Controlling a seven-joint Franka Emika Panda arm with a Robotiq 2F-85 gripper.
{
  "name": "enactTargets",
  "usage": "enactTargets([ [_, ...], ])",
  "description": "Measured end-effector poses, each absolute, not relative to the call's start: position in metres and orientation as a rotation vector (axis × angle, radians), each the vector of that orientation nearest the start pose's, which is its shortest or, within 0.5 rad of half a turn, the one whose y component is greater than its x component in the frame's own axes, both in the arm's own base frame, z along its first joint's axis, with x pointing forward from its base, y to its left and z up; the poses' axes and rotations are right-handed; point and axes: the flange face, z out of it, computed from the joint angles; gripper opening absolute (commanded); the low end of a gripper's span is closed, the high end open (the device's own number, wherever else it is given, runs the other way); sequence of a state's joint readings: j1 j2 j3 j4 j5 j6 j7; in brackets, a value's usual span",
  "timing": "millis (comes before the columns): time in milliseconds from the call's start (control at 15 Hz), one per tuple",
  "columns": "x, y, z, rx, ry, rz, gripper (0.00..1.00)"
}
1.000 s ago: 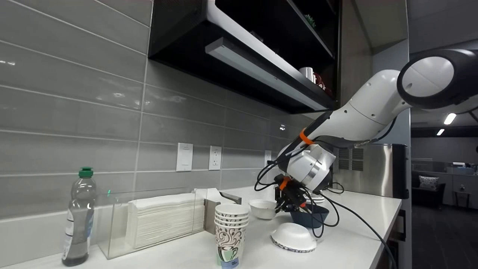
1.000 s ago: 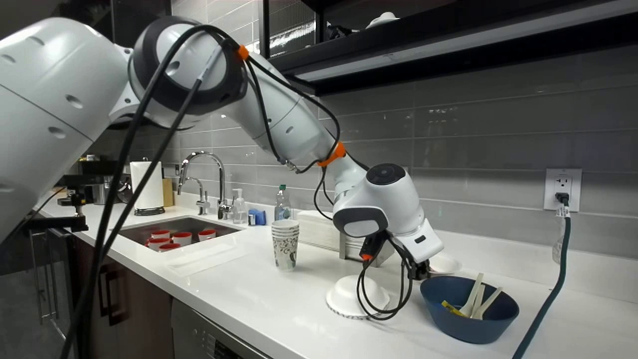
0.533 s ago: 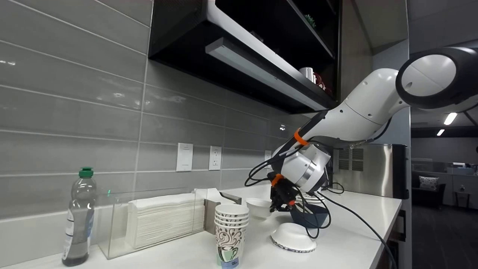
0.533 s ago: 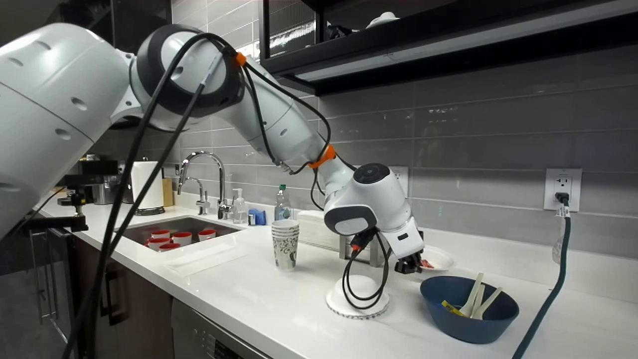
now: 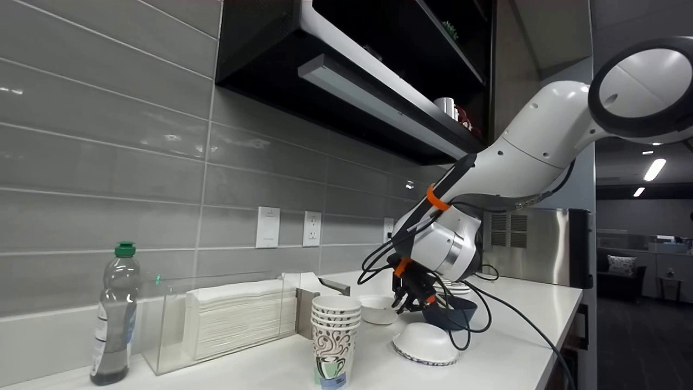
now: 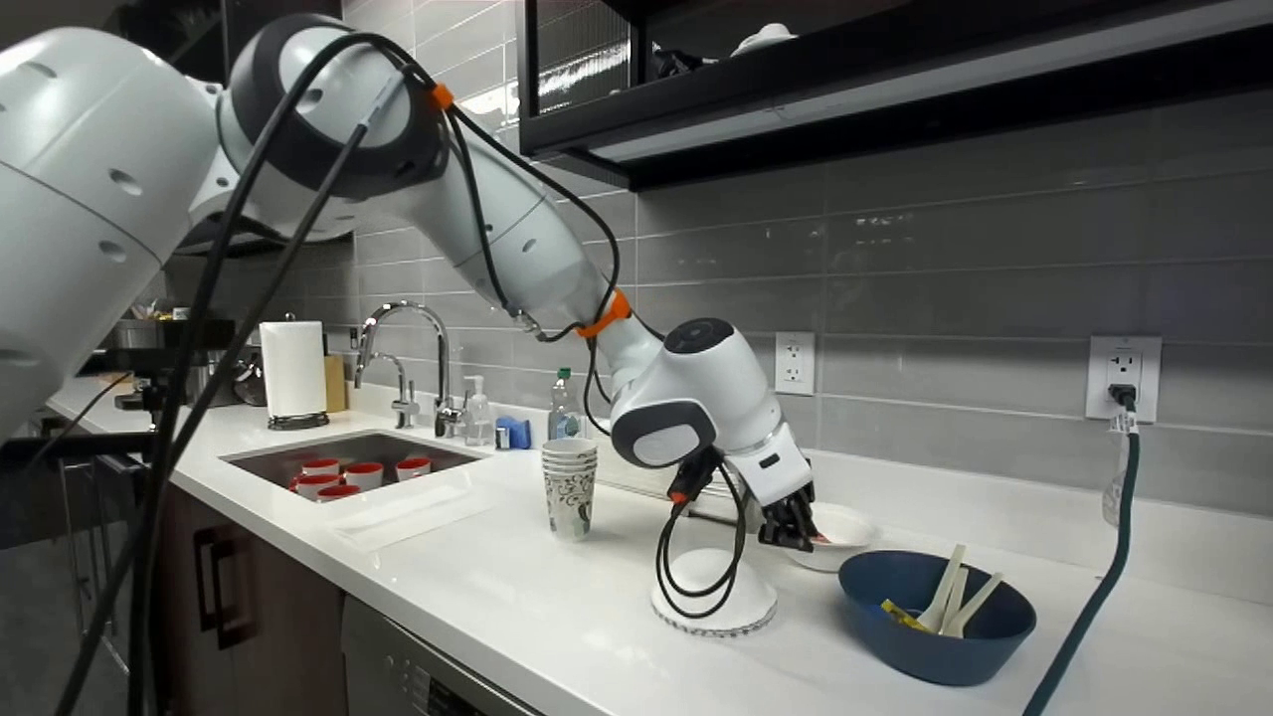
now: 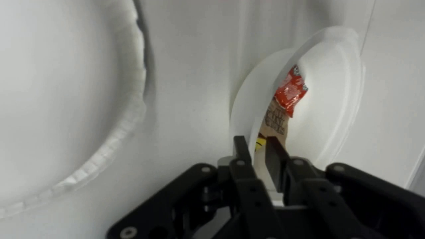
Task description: Move the white bowl backwards, then move the sachets from the white bowl to the blue bowl
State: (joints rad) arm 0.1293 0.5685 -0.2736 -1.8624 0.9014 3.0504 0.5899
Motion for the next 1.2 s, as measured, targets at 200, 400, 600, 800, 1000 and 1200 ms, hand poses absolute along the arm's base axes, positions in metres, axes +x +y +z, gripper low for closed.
enactTargets([
  [200,0.647,-0.124,0.289,-2.007,1.783,-0.725,0.74],
  [400,0.643,-0.109,0.320,-2.156,1.608,-0.735,0.95],
  [600,0.635,-0.103,0.353,-2.338,1.449,-0.764,1.00],
  [800,0.634,-0.100,0.366,-2.553,1.330,-0.774,1.00],
  [1000,0.644,-0.087,0.368,-2.737,1.222,-0.846,1.00],
  [1200,0.669,-0.066,0.365,-2.895,1.072,-0.917,1.00],
])
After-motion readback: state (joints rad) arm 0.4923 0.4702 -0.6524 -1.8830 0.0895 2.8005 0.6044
